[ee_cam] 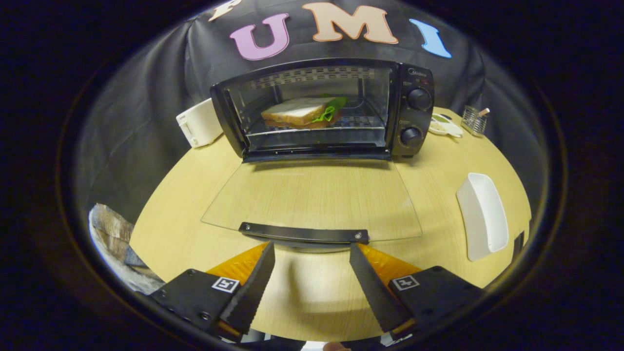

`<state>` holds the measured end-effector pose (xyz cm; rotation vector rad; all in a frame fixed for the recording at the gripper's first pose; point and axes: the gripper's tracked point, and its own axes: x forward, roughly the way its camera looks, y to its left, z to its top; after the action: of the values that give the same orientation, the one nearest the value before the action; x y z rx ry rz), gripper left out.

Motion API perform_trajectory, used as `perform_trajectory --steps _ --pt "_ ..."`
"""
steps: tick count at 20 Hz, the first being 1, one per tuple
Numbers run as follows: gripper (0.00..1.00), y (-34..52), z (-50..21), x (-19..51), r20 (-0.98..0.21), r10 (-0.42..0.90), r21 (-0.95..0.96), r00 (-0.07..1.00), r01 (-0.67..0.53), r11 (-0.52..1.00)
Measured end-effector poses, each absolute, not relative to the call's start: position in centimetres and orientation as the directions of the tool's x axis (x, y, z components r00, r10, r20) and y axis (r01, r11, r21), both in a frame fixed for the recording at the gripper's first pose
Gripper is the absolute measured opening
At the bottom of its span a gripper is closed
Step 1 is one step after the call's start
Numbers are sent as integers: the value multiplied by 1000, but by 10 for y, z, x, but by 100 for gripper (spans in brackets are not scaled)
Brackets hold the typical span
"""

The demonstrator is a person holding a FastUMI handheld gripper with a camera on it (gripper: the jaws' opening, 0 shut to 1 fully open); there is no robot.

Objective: Open the toaster oven, put the food inside, and close the toaster oven door.

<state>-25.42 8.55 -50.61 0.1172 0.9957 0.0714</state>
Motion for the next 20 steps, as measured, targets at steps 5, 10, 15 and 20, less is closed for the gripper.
perform_trajectory --steps 5,10,15,20 --pt "97 85 -492 -249 -810 118 146 575 3 989" --pt "97 82 -461 -231 -763 111 161 636 21 987" --pt "97 81 -420 -198 -671 97 131 735 -11 991" --pt "98 75 -416 -160 -653 91 150 752 11 989"
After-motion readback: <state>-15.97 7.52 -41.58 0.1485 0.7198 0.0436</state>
